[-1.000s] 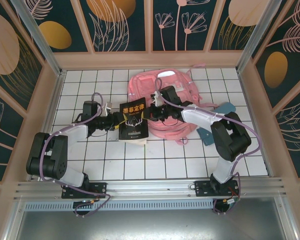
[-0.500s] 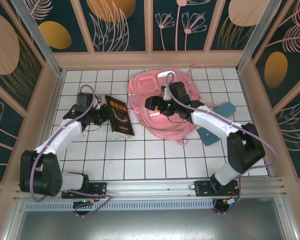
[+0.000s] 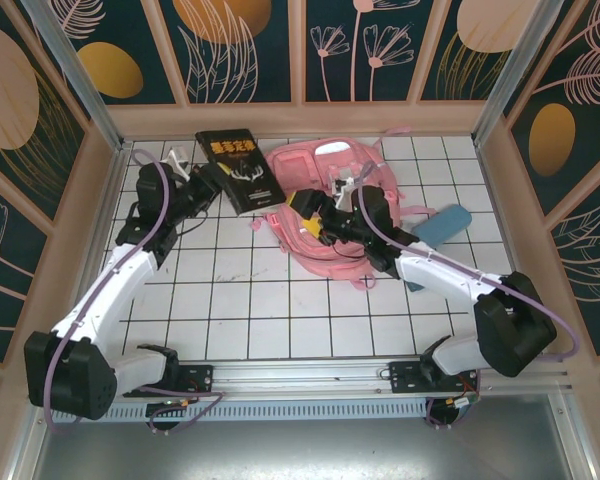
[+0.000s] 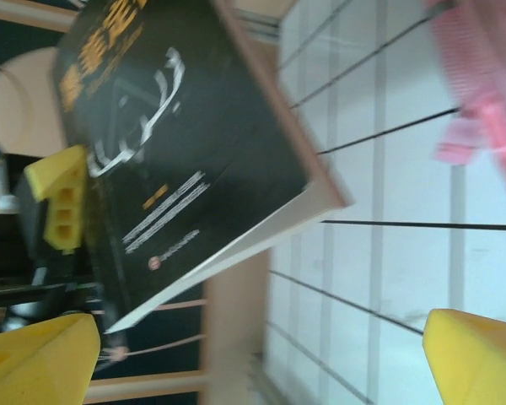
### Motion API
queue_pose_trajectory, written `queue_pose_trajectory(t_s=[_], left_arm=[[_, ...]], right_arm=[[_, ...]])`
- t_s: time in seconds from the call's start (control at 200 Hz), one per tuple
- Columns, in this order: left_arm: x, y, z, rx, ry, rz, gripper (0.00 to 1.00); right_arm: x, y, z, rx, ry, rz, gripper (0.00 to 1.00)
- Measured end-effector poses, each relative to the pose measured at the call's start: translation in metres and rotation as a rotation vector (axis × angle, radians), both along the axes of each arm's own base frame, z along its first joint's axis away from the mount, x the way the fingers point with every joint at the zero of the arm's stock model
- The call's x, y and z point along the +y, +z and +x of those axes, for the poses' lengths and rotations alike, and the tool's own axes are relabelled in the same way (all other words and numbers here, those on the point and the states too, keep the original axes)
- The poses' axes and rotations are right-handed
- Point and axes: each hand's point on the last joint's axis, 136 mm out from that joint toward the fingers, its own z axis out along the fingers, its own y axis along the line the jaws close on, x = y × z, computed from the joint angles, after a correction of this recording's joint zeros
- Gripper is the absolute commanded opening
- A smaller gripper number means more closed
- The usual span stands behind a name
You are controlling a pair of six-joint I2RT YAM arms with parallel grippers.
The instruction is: Pack the student bag
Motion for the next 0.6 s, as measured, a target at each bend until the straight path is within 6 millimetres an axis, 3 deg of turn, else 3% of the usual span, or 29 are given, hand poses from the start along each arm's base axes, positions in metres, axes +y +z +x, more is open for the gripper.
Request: queue_pose_trajectory(t_s=[0.19,0.335,0.47,0.596], left_arm=[[-0.03,0.002,0.005,-0.01,-0.027,-0.189,0.07],[-0.032,0.009,0.007,-0.018,-0.007,-0.27,0.08],[-0.029,0.021,0.009,-0.049,0.009,-0.322,0.08],[-0.029,0.022,0.008,-0.056,0.007,-0.355,0.08]], right_arm=[[0.023,0.016,0.006,0.046,0.002,0.179,0.98],[0.023,0.024,0.015,0.056,-0.044,0.244,0.92],[0.017,0.042,0.025,0.047,-0.106,0.33,0.8],[0.011,0.053,0.031,0.044,-0.146,0.385,0.59]])
